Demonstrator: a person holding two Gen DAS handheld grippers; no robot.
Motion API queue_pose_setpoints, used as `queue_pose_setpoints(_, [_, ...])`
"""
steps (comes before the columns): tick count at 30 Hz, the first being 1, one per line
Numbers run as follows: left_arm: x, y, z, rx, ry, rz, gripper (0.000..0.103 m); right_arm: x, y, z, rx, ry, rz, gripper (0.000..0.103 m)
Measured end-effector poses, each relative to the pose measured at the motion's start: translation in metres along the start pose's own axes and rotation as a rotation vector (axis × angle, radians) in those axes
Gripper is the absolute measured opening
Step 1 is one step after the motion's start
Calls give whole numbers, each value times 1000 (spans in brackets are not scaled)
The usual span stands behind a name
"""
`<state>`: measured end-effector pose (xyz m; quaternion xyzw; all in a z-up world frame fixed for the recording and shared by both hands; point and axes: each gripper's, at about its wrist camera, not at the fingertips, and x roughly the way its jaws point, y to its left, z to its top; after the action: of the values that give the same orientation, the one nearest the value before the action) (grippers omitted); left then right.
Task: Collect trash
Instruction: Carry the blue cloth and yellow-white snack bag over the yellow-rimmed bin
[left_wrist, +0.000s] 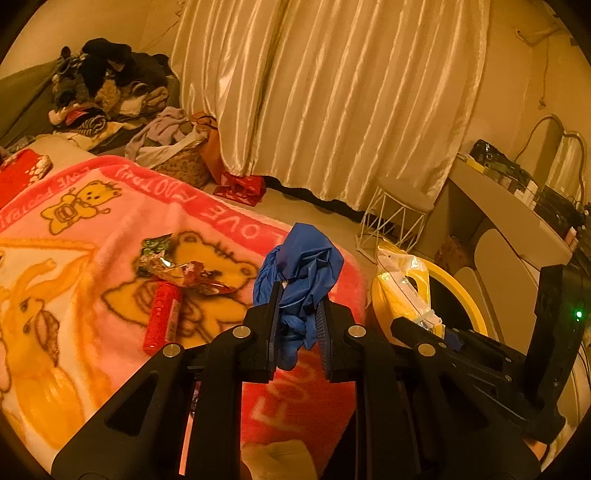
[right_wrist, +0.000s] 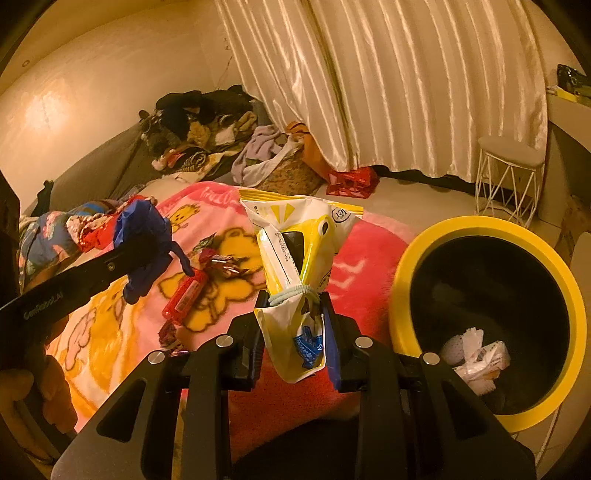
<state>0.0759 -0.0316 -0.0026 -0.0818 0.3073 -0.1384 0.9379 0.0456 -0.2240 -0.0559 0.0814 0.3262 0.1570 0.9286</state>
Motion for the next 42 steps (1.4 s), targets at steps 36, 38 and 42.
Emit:
queue_pose_setpoints(36, [23,-74,-10,128,46,-120,12,-24,-76,2,129,-53,-187,26])
queue_pose_setpoints(38, [25,-78,-11,138,50,-127,12,-25,-82,1,145,-50,-197,26])
queue_pose_setpoints(42, [29,-86,-12,154,54,-141,12,-26,-95,-2,176,-45,-222,26])
